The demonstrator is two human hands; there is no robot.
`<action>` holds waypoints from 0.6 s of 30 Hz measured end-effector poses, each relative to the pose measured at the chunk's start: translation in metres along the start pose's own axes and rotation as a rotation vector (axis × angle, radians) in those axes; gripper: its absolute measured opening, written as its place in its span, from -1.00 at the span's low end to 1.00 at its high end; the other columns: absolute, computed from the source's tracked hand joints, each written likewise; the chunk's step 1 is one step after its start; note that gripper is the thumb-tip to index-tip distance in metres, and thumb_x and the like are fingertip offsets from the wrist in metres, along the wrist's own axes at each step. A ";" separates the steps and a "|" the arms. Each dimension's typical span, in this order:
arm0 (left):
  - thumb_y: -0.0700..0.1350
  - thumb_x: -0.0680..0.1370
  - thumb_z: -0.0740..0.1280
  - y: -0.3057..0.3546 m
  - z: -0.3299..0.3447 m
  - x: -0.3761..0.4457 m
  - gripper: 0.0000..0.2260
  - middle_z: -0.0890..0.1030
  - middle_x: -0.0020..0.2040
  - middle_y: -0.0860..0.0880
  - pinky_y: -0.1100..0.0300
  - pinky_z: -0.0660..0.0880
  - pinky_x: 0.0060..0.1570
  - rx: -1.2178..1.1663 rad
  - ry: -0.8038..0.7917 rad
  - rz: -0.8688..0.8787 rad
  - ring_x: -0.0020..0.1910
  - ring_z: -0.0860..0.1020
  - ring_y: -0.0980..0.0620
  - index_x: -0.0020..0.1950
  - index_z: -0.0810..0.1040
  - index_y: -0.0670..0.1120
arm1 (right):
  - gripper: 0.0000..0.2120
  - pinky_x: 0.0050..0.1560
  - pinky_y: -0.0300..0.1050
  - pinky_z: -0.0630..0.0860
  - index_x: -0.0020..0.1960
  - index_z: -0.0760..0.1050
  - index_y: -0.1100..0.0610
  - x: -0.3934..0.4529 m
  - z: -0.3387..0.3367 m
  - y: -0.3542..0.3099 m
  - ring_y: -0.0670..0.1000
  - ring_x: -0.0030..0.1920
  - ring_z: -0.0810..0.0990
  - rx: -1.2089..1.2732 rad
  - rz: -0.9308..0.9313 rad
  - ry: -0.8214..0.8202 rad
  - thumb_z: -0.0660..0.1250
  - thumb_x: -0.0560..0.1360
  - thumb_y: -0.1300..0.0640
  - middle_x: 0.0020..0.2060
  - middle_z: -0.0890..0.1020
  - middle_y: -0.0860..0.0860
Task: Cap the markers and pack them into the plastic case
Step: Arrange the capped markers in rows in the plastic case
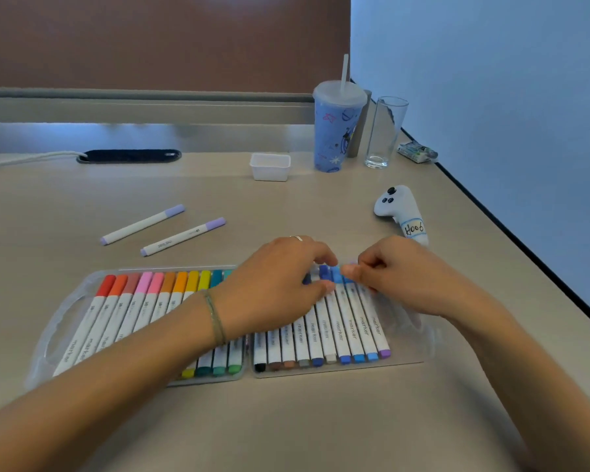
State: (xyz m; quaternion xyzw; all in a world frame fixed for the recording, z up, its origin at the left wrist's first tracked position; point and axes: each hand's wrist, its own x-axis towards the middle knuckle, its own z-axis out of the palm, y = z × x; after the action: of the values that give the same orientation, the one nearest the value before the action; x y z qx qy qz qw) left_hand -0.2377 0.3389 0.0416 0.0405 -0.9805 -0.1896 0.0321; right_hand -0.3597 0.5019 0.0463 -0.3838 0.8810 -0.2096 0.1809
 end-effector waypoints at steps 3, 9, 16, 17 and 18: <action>0.05 0.60 0.33 -0.028 -0.009 -0.008 -0.78 0.57 0.12 0.13 0.15 0.51 0.11 0.043 0.103 -0.091 0.09 0.52 0.14 0.24 0.55 0.11 | -0.52 -0.31 -0.13 0.41 -0.37 0.48 0.10 0.015 0.003 -0.020 -0.13 -0.46 0.45 -0.026 -0.089 0.016 0.26 0.63 -0.16 -0.44 0.55 0.04; -0.07 0.56 0.35 -0.103 -0.038 -0.016 -0.93 0.51 -0.07 0.05 0.09 0.48 -0.06 0.262 0.267 -0.343 -0.02 0.54 -0.02 0.03 0.56 0.04 | -0.56 -0.35 -0.29 0.32 -0.32 0.54 0.11 0.039 0.011 -0.066 -0.15 -0.47 0.41 -0.026 -0.190 -0.005 0.27 0.65 -0.09 -0.47 0.48 -0.03; 0.19 0.52 0.41 -0.140 -0.044 -0.017 -0.73 0.56 -0.05 0.01 0.11 0.50 -0.07 0.363 0.213 -0.411 -0.07 0.54 0.00 0.01 0.56 0.02 | -0.64 -0.22 -0.12 0.43 -0.25 0.62 0.15 0.063 0.021 -0.094 -0.07 -0.35 0.47 -0.029 -0.251 -0.007 0.34 0.61 -0.04 -0.34 0.60 0.13; 0.17 0.53 0.40 -0.143 -0.043 -0.016 -0.75 0.57 -0.05 0.00 0.10 0.51 -0.06 0.364 0.221 -0.408 -0.07 0.54 0.00 0.01 0.56 0.01 | -0.64 -0.24 -0.13 0.41 -0.26 0.62 0.14 0.066 0.022 -0.097 -0.08 -0.36 0.46 -0.041 -0.249 -0.005 0.34 0.61 -0.04 -0.34 0.60 0.13; 0.15 0.54 0.40 -0.145 -0.042 -0.016 -0.77 0.57 -0.04 0.00 0.09 0.52 -0.05 0.359 0.227 -0.407 -0.07 0.55 -0.01 0.00 0.57 0.01 | -0.65 -0.24 -0.14 0.40 -0.27 0.62 0.14 0.069 0.023 -0.099 -0.08 -0.36 0.46 -0.048 -0.248 -0.005 0.34 0.61 -0.04 -0.37 0.58 0.11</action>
State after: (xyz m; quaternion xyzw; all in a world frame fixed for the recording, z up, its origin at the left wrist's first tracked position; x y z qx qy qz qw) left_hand -0.2092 0.1905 0.0254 0.2622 -0.9603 -0.0098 0.0950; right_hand -0.3336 0.3835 0.0658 -0.4944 0.8311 -0.2083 0.1466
